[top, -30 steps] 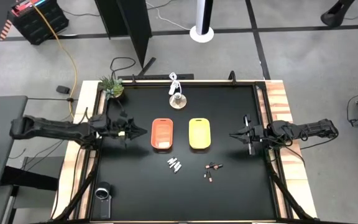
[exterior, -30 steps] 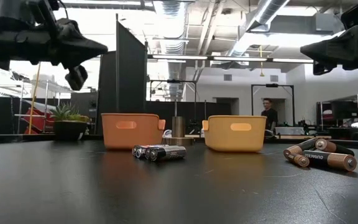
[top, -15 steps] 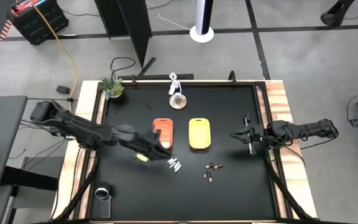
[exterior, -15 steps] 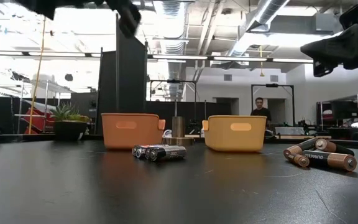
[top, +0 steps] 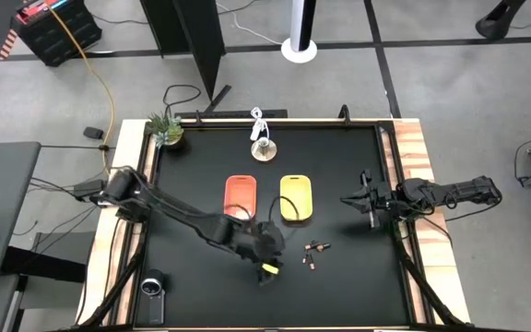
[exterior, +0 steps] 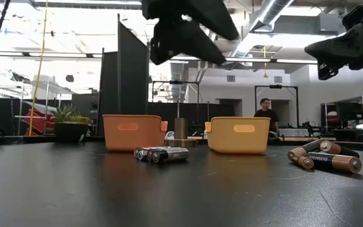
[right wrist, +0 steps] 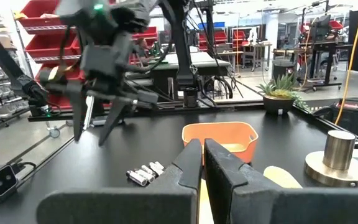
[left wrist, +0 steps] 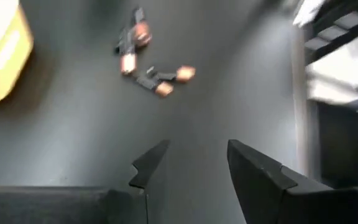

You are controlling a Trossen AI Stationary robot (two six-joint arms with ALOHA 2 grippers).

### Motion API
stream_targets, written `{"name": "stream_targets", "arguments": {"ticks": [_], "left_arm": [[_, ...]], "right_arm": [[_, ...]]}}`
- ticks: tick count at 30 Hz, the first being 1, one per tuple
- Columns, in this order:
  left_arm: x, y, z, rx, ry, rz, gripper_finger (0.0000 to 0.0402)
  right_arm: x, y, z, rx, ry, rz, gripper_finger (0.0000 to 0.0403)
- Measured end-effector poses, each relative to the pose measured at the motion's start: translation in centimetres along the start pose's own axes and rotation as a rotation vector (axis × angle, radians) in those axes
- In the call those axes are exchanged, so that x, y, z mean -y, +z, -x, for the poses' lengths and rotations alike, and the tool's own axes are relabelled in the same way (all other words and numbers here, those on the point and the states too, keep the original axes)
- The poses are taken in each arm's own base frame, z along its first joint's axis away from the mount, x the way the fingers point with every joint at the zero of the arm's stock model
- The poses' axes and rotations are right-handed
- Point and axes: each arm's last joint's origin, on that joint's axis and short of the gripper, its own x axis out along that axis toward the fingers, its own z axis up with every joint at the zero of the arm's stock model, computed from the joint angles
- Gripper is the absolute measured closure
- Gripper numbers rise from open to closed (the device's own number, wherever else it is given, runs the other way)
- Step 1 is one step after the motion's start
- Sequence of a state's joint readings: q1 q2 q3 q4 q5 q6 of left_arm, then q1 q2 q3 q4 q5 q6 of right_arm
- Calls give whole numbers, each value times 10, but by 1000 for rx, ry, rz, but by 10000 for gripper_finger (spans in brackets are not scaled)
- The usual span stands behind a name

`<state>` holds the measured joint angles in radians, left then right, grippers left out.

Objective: Sort batteries
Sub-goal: Put the silver battery into the orange bin

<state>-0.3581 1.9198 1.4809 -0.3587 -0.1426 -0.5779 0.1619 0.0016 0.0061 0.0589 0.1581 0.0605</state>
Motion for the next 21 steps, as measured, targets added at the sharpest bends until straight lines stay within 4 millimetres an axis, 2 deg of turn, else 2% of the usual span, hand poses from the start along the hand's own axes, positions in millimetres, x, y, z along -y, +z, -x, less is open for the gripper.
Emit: {"name": "stream_targets", "arguments": {"ticks": [4,11,17,21], "left_arm": [[15,0,-12,-87,109,-15,246],[19,-29,-33,-278,311,52,246],[28,-33,-28,-178,386,74,246],[31,-39,-32,-177,401,71,246]], "right_arm": [[0,0,0,0,0,0,365],[0,0,0,-6,0,1,365],[0,-1,0,-6,0,1,365],[0,-1,0,-6,0,6,365]]}}
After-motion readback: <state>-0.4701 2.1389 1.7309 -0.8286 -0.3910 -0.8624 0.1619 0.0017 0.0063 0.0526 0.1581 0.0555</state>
